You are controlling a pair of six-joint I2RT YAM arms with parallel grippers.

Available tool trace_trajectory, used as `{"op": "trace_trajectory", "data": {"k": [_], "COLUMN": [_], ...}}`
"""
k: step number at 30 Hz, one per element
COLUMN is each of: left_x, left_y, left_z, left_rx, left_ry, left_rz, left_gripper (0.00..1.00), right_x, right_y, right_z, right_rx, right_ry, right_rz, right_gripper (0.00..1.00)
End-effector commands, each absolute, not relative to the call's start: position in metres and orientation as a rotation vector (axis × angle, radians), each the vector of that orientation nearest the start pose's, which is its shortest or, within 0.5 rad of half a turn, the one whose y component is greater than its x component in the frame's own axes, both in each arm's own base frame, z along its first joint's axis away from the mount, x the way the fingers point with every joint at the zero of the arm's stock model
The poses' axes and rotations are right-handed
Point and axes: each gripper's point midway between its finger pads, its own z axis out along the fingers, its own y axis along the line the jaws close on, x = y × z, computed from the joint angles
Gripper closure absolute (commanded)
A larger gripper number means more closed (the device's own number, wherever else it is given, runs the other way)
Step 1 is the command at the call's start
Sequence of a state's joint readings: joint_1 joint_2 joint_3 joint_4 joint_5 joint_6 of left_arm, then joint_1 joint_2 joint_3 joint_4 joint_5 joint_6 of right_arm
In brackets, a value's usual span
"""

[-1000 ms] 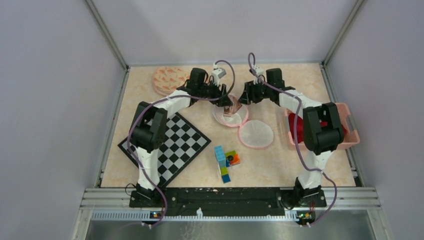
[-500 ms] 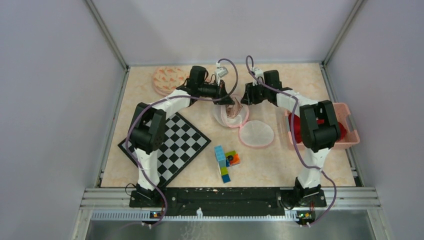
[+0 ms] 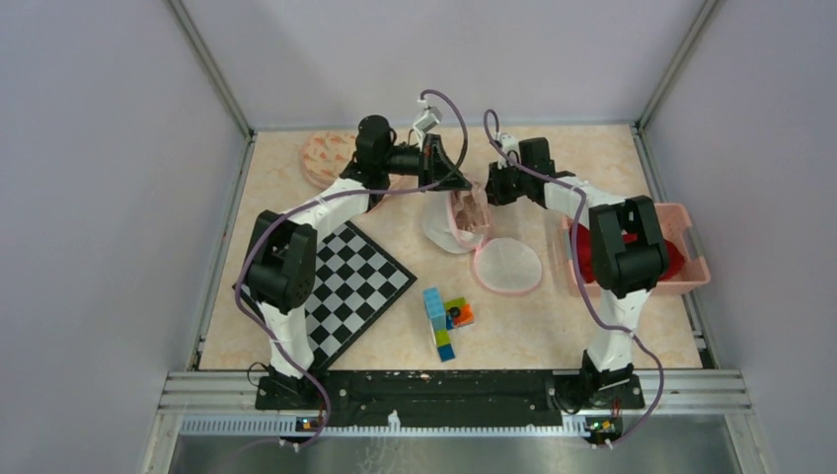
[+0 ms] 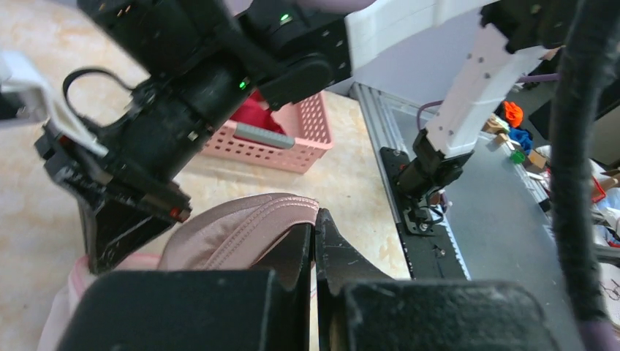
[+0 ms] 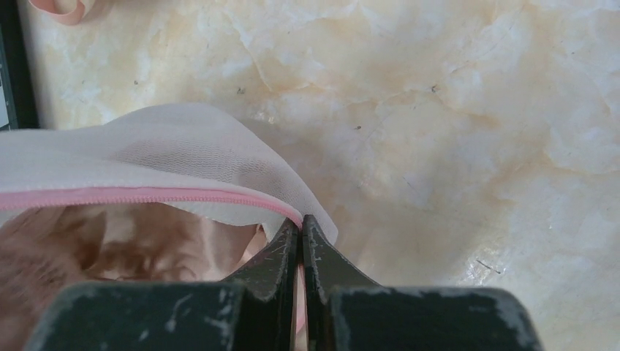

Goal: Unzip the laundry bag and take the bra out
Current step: Pick up the bra from the laundry bag.

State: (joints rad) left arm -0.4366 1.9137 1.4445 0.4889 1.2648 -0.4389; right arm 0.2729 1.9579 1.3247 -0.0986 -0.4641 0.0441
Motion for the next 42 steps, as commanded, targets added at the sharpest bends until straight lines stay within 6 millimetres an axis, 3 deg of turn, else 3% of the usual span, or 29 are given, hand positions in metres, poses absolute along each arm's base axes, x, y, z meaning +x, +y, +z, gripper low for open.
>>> {"op": "trace_trajectory", "data": {"k": [1, 7, 21, 23, 25, 27, 33, 38, 42], "left_x": [0.313, 0.317, 0.313, 0.311, 0.312, 0.316, 0.330, 0.334, 0.338], "left_y": [-0.344, -0.340, -0.334, -0.334, -0.334, -0.334, -0.336, -0.337, -0.338], "left_z": [0.330, 0.345, 0.405, 0.406, 0.406, 0.405, 0.402, 0.404, 0.406], "left_rx": [1.196, 1.136, 1.123, 1.124, 1.114, 1.100, 1.054, 1.031, 1.014], "left_ry": [1.220, 1.196, 1.055, 1.051, 1.060, 1.074, 1.129, 1.135, 1.143], "left_rz": [-1.664, -1.699, -1.607, -1.617, -1.622, -1.619, -1.575, -1.556, -1.550], "left_gripper": [1.00, 1.00, 1.00, 1.00, 1.00, 1.00, 1.00, 1.00, 1.00], "right_x": [0.466, 0.464, 0.454, 0.451, 0.450, 0.450, 0.458, 0.453, 0.443], "right_y": [0.219, 0.220, 0.218, 0.220, 0.222, 0.221, 0.207, 0.193, 0.179], "right_z": [0.094, 0.102, 0.118, 0.122, 0.128, 0.141, 0.198, 0.246, 0.281], "right_rx": [-0.538, -0.547, -0.570, -0.578, -0.587, -0.590, -0.543, -0.530, -0.519], "right_ry": [2.189, 2.173, 2.158, 2.150, 2.137, 2.116, 2.056, 1.985, 1.912], "right_rz": [0.682, 0.684, 0.688, 0.707, 0.726, 0.734, 0.754, 0.754, 0.763], "right_gripper": [1.00, 1.00, 1.00, 0.94, 0.79, 0.67, 0.51, 0.40, 0.37]}}
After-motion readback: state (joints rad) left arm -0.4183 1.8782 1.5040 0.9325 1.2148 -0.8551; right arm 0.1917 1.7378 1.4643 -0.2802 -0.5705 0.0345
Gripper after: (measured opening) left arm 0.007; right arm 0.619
